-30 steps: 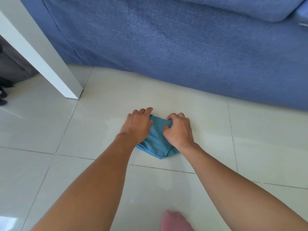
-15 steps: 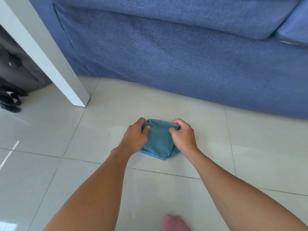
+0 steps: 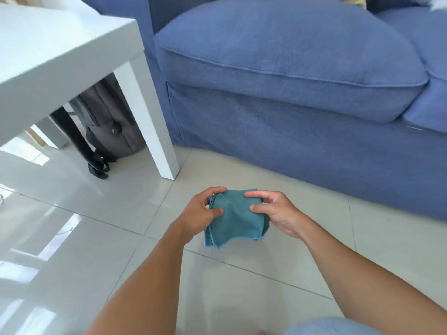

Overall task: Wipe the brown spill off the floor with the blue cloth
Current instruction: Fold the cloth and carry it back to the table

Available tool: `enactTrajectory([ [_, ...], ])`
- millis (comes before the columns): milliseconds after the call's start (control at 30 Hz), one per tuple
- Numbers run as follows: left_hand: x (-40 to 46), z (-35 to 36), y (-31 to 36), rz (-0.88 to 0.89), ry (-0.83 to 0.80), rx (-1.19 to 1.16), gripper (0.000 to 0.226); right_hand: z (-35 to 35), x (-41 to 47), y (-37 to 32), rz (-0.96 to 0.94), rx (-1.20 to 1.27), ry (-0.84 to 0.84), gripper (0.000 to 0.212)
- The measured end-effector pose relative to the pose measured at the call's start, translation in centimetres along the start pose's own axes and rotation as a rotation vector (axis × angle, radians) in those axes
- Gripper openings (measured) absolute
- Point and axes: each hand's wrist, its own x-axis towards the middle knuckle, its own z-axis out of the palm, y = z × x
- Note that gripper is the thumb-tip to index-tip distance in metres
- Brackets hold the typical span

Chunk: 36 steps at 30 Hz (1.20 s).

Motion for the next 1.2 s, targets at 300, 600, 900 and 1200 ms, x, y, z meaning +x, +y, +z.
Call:
enactTrajectory([
  [300,-3.6,-5.2,7.8,0.141,0.249,-0.015,0.049,4.1,0.7,-13.4,-0.160,-0.235,-0.210,0.060],
  [600,-7.6,-11.7,20.8,0.253,0.483,-0.112,0.060,9.8,-0.3,-28.2,-0.358,-0.105,-0.258,0.054],
  [900,-17.0,-22.3,26.8,0.208,0.712,-0.116,0.051,22.9,-1.6,-36.4,-0.417,-0.047,-0.485,0.049],
  [1200,-25.6,-28.6,22.4,-0.004,0.950,-0.136,0.018,35.9,-2.2,-36.5,-0.405,-0.407,-0.686,0.047],
])
